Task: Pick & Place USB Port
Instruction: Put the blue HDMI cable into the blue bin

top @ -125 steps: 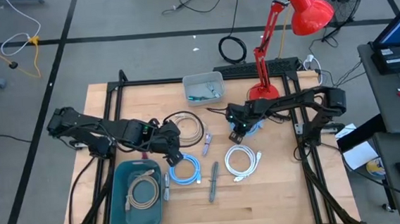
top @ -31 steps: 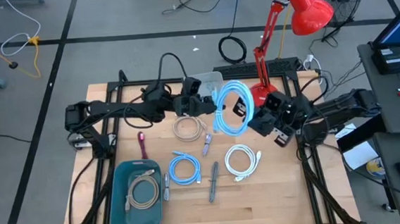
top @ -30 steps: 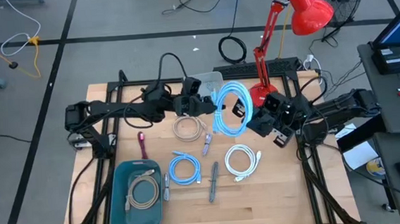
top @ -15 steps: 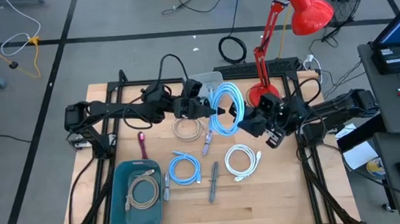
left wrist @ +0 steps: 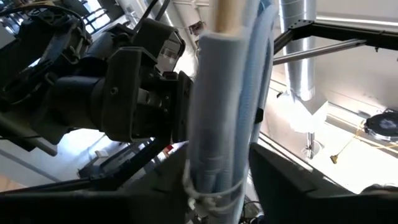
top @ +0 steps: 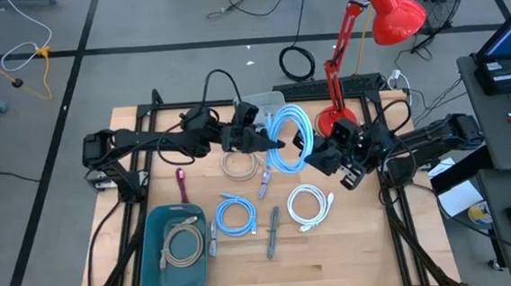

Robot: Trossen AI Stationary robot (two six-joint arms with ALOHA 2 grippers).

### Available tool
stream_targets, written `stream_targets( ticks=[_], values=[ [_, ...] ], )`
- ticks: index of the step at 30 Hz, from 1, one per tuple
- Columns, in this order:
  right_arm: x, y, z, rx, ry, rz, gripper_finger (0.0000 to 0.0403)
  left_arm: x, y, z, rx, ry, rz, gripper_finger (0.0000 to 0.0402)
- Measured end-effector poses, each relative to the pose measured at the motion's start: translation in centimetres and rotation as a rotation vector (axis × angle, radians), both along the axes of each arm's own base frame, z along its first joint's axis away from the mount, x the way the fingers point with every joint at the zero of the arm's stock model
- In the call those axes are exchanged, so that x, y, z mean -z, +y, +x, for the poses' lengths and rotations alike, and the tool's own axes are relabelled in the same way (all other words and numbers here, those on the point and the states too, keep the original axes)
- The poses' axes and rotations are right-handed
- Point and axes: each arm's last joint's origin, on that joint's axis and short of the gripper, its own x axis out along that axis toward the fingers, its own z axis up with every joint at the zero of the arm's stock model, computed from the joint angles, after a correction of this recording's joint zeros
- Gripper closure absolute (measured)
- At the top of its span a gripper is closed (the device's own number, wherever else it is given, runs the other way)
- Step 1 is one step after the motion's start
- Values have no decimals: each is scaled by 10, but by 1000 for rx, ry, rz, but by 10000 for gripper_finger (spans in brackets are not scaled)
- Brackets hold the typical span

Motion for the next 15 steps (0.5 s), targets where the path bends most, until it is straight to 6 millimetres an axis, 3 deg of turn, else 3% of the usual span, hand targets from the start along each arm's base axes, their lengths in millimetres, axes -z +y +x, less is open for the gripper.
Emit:
stream_targets(
  ticks=[7, 12, 15],
  values=[
    [0, 0, 0, -1, -3, 0, 377, 0, 0, 0, -2, -3, 4, 351],
    [0, 0, 0, 10, -4, -6, 377, 0, 0, 0, -2, -3, 4, 348],
    [0, 0, 0, 23, -3, 4, 355, 0, 0, 0, 0, -1, 0, 333]
  ],
)
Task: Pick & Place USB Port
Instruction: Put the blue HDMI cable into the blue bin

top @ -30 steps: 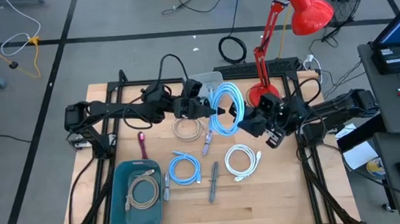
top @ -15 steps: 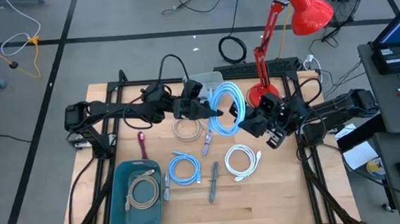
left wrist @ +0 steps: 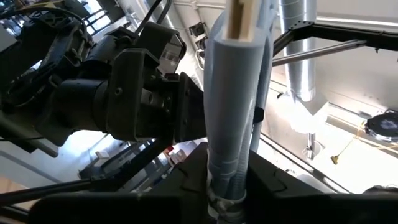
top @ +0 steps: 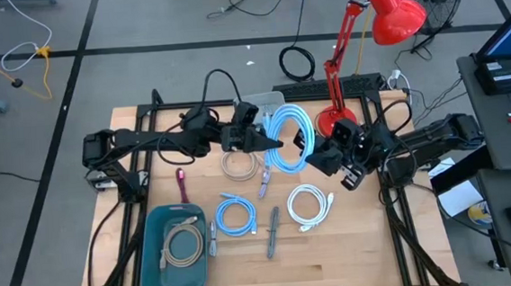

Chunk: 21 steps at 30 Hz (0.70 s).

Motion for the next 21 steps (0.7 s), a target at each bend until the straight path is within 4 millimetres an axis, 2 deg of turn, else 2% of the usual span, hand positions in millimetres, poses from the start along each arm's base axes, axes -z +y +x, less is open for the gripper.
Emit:
stream_targets(
  ticks=[5, 11, 16, 19, 21],
  values=[
    [-6, -2, -7, 30, -12, 47, 280, 0, -1, 0, 22, 5, 2, 356],
    [-21, 0, -27, 47, -39, 26, 212, -9, -7, -7, 70, -29, 17, 357],
    [-28, 4, -46, 138, 63, -1, 184, -13, -18, -12, 159, 15, 15, 357],
    [-35, 6, -58, 179, 75, 5, 181, -15, -35, -19, 283, 76, 45, 355],
    [-36, 7, -62, 185, 89, -7, 183, -14, -48, -24, 306, 114, 51, 357]
  ],
)
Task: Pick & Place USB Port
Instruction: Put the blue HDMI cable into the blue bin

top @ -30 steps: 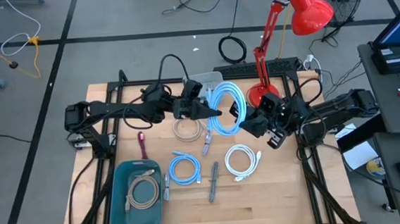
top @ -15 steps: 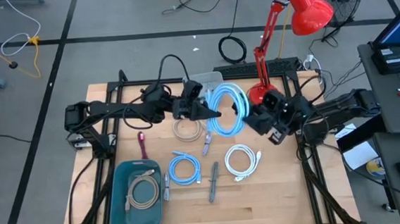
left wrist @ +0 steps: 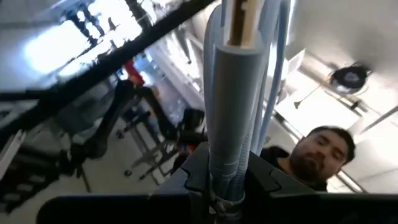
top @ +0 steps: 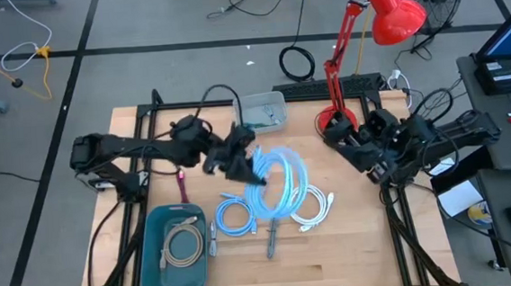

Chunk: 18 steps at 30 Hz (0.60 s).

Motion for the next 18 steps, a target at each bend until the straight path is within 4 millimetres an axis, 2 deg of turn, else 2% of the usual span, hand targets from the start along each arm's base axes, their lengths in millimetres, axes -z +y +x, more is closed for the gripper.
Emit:
stream_targets(
  ticks=[4, 7, 12, 18],
  values=[
    [-1, -1, -7, -4, 25, -7, 193, 1, -19, -14, -67, 91, 13, 357],
    [-3, -2, -13, -10, 36, -1, 199, 8, -33, -26, -142, 262, 57, 357],
    [0, -3, -16, -40, 115, 13, 204, 21, -58, -52, -374, 567, 120, 357],
    [5, -1, -19, -148, 217, 47, 204, 38, -105, -88, -654, 888, 18, 357]
  ],
)
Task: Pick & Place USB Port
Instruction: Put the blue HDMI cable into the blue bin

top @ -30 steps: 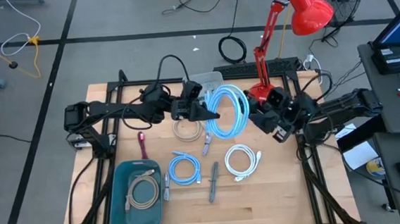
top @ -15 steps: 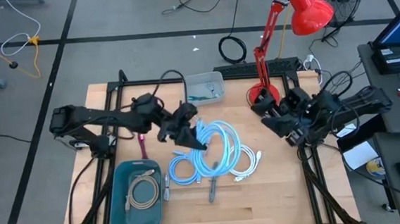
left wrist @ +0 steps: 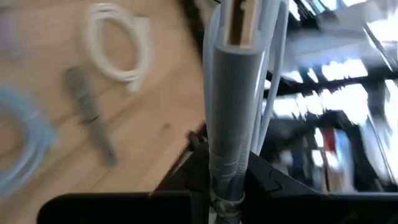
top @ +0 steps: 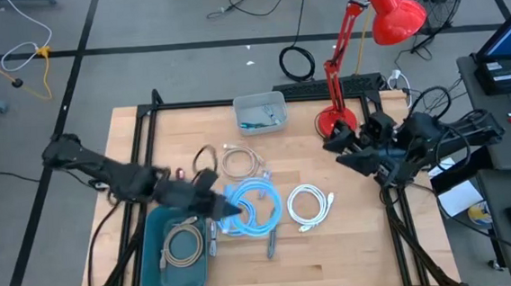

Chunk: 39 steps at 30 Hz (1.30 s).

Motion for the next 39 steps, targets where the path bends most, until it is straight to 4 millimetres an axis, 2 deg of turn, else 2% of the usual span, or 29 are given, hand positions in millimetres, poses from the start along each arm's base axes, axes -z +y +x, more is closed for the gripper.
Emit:
stream_targets(
  ticks=[5, 10, 12, 15, 21, 28, 34, 39],
  values=[
    [3, 9, -5, -147, 39, -50, 204, 20, -37, -39, -252, 161, -63, 357],
    [6, 17, -7, -199, 66, -66, 204, 37, -76, -83, -445, 134, -162, 357],
    [5, 19, -8, -212, 62, -64, 204, 42, -88, -91, -433, 127, -185, 357],
    [5, 20, -10, -221, 64, -67, 204, 48, -99, -87, -416, 133, -219, 357],
    [5, 20, -10, -234, 72, -51, 204, 60, -105, -77, -431, 154, -195, 357],
    [7, 24, -10, -273, 93, -63, 204, 62, -99, -67, -449, 188, -189, 357],
    [8, 24, -10, -271, 99, -64, 204, 35, -89, -54, -402, 271, -174, 357],
    [11, 25, -7, -258, 128, -70, 204, -7, -71, -60, -354, 436, -89, 357]
  ],
)
